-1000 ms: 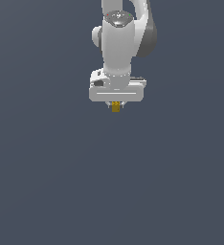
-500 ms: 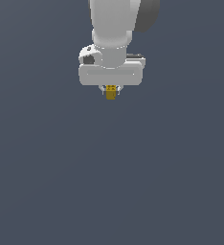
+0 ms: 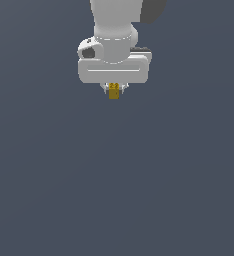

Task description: Pick up the object and move it to a goal position.

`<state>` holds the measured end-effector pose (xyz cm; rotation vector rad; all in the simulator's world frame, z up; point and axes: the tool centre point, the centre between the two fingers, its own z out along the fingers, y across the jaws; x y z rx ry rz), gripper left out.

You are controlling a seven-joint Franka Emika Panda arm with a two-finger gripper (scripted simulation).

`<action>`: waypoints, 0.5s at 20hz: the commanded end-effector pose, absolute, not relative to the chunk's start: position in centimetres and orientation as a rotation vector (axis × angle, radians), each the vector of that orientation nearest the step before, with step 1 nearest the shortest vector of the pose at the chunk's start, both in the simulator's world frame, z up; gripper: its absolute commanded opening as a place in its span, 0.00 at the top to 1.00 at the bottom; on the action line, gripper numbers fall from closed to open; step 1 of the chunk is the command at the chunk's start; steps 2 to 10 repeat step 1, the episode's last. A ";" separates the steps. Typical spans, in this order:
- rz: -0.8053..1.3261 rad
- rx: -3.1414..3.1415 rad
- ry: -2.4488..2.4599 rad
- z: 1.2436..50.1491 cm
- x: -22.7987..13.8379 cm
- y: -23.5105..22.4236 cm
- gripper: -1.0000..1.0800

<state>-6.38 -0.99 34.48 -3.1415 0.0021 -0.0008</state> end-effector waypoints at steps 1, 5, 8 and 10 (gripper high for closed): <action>0.000 -3.142 0.002 34.4 -6.3 -1.0 1.00; 0.000 -3.142 0.002 34.4 -6.3 -1.0 1.00; 0.000 -3.142 0.002 34.4 -6.3 -1.0 1.00; 0.000 -3.142 0.002 34.4 -6.3 -1.0 1.00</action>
